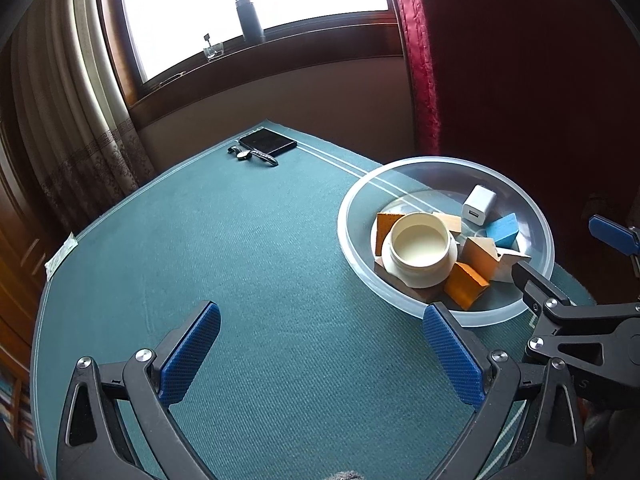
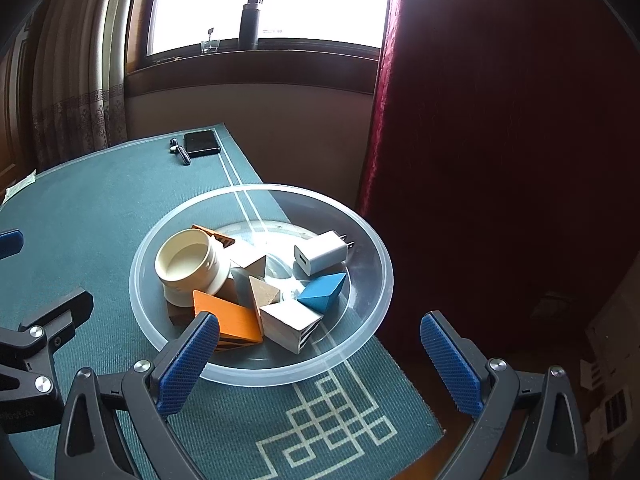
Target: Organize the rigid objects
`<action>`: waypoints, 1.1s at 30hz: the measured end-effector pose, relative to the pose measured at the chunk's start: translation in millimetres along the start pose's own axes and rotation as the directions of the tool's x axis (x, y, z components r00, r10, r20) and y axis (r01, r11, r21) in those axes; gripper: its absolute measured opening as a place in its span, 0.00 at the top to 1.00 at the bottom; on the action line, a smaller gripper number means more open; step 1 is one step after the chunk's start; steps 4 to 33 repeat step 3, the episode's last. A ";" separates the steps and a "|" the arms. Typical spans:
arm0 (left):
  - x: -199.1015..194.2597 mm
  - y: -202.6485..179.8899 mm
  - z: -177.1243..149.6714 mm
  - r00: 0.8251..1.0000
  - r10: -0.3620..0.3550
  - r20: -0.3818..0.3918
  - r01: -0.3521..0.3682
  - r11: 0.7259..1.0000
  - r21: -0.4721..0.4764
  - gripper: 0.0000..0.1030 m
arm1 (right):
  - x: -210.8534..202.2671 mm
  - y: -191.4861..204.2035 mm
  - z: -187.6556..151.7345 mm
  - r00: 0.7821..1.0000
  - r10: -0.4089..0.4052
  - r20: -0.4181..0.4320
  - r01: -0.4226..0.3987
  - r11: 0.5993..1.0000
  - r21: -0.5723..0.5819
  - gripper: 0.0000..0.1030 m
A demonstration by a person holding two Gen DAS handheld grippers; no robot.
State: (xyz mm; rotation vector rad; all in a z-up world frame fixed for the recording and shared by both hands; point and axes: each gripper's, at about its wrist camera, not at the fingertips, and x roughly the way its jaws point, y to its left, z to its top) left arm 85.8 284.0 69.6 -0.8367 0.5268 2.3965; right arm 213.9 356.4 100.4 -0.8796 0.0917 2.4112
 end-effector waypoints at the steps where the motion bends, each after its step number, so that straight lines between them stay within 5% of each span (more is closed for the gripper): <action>1: 0.1 -0.1 0.0 1.000 0.001 0.000 -0.001 1.000 0.000 0.01 | 0.0 0.0 0.0 1.000 0.000 0.000 0.000 1.000 0.000 0.01; 33: 0.1 0.0 -0.1 1.000 -0.001 -0.001 0.001 1.000 0.002 0.01 | 0.8 0.4 -0.3 1.000 0.001 -0.003 -0.001 1.000 -0.001 0.01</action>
